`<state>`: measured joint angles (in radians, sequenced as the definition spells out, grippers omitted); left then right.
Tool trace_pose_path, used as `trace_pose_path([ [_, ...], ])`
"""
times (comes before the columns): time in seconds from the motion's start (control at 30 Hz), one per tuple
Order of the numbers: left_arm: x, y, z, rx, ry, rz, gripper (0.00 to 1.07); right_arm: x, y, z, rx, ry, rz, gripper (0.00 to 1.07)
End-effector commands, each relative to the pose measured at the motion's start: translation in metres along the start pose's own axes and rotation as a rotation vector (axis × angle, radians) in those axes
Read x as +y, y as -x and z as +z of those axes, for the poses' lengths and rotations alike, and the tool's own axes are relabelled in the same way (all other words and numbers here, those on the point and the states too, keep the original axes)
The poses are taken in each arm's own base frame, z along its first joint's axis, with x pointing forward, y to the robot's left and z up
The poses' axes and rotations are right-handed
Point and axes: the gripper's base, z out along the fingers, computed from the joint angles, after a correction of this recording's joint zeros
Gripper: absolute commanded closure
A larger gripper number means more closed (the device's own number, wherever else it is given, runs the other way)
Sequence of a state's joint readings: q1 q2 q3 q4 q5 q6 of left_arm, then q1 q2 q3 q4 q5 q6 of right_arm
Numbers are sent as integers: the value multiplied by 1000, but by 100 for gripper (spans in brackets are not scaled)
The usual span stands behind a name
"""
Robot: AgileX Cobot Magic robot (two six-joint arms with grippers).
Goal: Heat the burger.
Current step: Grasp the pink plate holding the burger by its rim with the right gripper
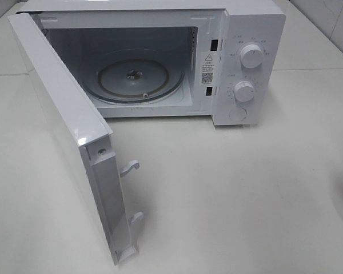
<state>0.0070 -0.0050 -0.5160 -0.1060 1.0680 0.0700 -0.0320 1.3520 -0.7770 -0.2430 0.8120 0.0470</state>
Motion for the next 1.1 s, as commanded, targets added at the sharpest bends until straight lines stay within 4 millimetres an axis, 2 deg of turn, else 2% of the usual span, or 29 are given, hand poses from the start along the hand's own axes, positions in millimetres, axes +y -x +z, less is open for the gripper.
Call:
trace_pose_path([
  [0.03,0,0,0,-2,-1,-8,7,1,0,9,25,6,7,11],
  [0.27,0,0,0,-2,-1,-8,7,10,-9,28,14,57,16,13],
  [0.4,0,0,0,-2,-1,-8,7,15,-14,47,37,66,10,14],
  [0.83,0,0,0,-2,-1,-8,7,22,-4,88,78,72,-15,17],
  [1.1,0,0,0,-2,-1,-8,7,24,-1,104,82,63,-35,20],
])
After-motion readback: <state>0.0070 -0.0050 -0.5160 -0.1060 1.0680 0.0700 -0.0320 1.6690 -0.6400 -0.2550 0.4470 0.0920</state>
